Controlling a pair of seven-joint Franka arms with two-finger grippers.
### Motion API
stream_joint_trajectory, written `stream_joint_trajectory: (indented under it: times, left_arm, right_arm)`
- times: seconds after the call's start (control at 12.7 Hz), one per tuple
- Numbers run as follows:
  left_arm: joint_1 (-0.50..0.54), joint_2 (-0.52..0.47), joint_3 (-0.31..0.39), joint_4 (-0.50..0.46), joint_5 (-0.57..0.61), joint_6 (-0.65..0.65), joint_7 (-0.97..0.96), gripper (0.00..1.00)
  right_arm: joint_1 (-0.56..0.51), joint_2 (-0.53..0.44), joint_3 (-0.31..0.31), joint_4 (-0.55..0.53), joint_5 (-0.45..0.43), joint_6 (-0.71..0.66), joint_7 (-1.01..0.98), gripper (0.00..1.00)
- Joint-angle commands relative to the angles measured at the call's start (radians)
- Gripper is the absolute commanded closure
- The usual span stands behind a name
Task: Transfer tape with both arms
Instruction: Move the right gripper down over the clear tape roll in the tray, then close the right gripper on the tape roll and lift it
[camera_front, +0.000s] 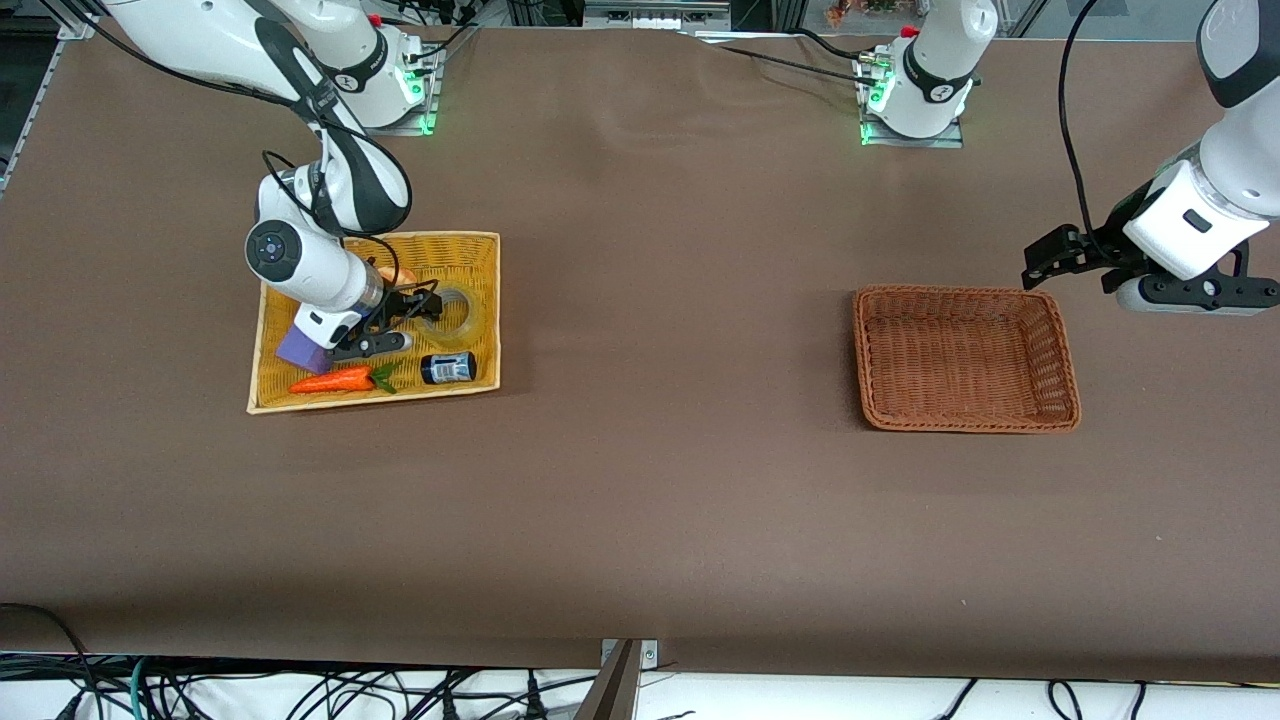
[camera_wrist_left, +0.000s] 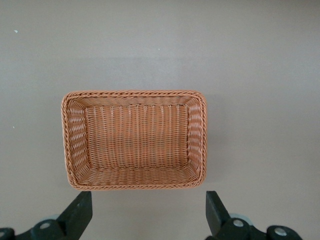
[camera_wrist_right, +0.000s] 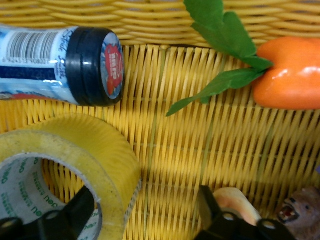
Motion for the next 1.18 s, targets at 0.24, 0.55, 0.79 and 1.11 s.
stream_joint_trajectory:
  times: [0.24, 0.55, 0.79, 1.11]
  left_arm:
    - [0.0, 0.009, -0.002, 0.024, 0.023, -0.019, 0.013, 0.0]
    - [0.0, 0.009, -0.002, 0.024, 0.022, -0.021, 0.014, 0.0]
    - [0.0, 0.009, -0.002, 0.024, 0.022, -0.021, 0.014, 0.0]
    - [0.0, 0.009, -0.002, 0.024, 0.022, -0.021, 0.013, 0.0]
  right_arm:
    - [0.002, -0.035, 0.008, 0.066, -0.006, -0.106, 0.009, 1.0]
    - [0.002, -0.026, 0.052, 0.383, 0.005, -0.517, 0.025, 1.0]
    - [0.111, 0.025, 0.103, 0.499, 0.009, -0.575, 0.322, 1.0]
    - [0.401, 0.247, 0.108, 0.736, -0.002, -0.538, 0.797, 1.0]
